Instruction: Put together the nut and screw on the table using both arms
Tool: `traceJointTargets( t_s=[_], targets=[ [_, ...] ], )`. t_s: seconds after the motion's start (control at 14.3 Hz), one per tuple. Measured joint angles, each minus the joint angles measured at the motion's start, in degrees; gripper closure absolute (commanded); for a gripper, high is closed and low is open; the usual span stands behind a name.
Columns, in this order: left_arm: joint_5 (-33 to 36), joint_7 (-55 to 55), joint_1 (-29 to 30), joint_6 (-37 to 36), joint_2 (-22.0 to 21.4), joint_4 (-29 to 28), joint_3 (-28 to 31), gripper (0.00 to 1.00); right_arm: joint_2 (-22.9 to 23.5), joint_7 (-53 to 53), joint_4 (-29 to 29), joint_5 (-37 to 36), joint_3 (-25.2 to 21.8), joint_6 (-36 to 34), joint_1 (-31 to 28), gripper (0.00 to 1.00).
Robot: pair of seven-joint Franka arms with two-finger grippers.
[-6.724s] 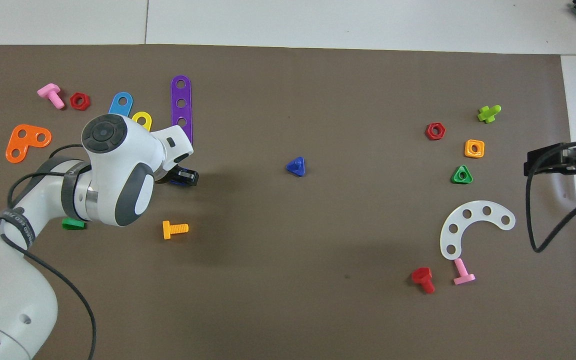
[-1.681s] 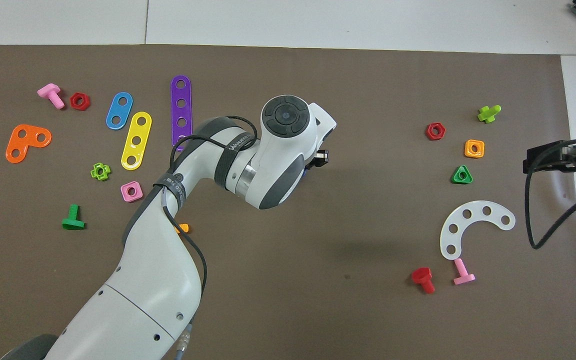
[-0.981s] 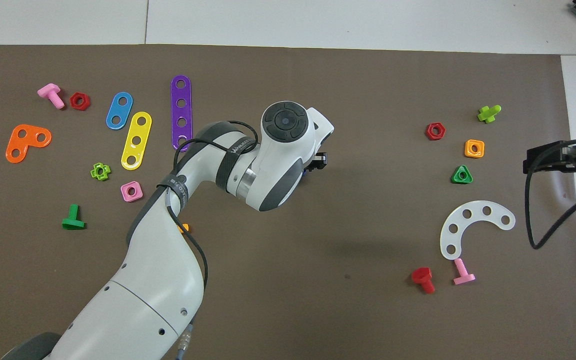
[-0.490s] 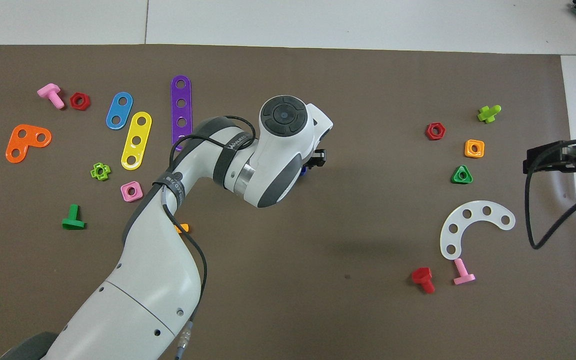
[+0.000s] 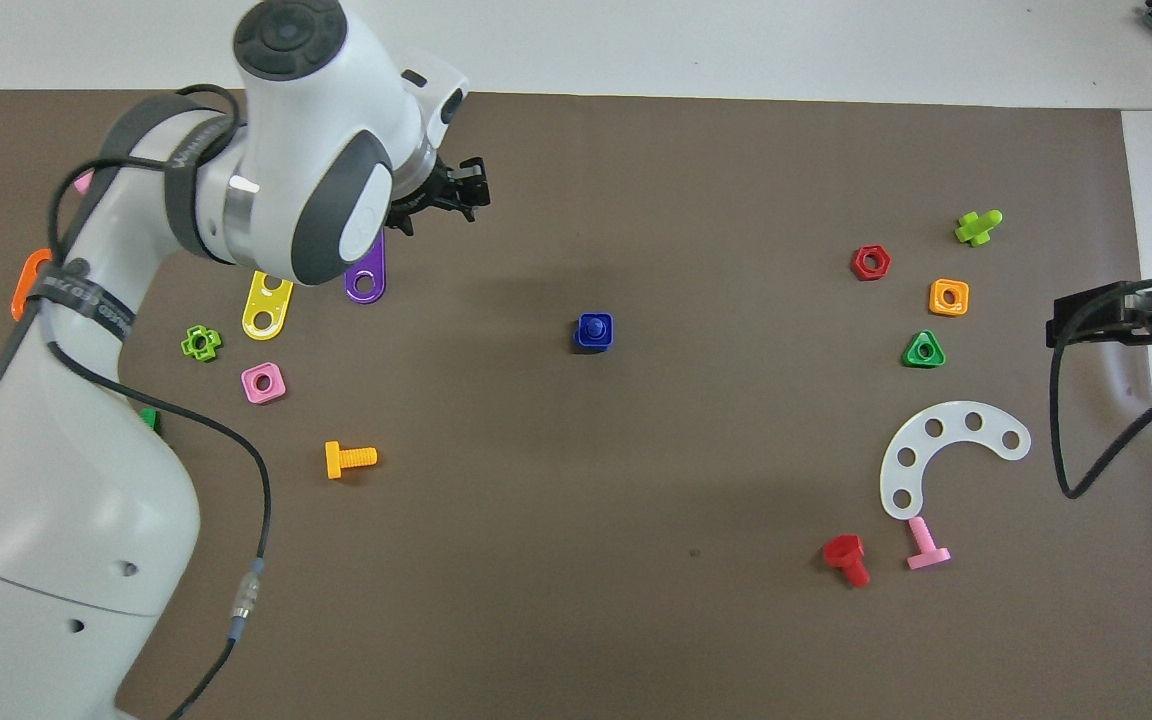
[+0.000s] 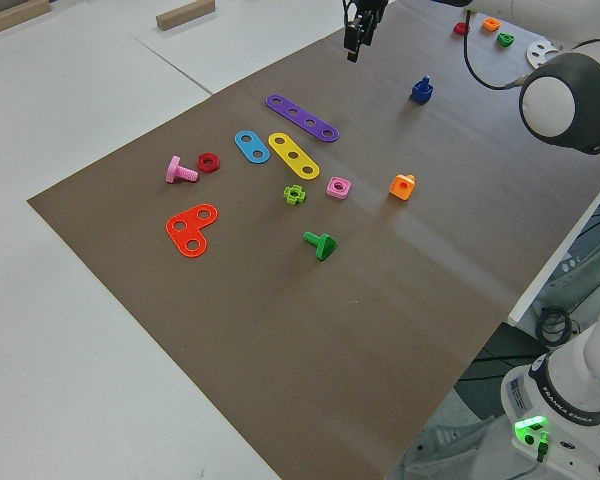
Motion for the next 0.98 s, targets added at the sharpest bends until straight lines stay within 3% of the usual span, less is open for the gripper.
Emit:
traceJointTargets(
  t_s=[0.56,0.98],
  targets=[
    [0.30,19.68,14.05,-8.37,-9.38,-3.91,0.18,0.31,0.00,0.08,0.01,0.16,-0.03,0.00,-0.01,0.00],
    [4.76,22.20,15.22,-9.59,-18.71,-15.30,-0.63,0.30,0.00,1.82,0.01,2.17,-0.19,0.00,-0.02,0.00]
  ],
)
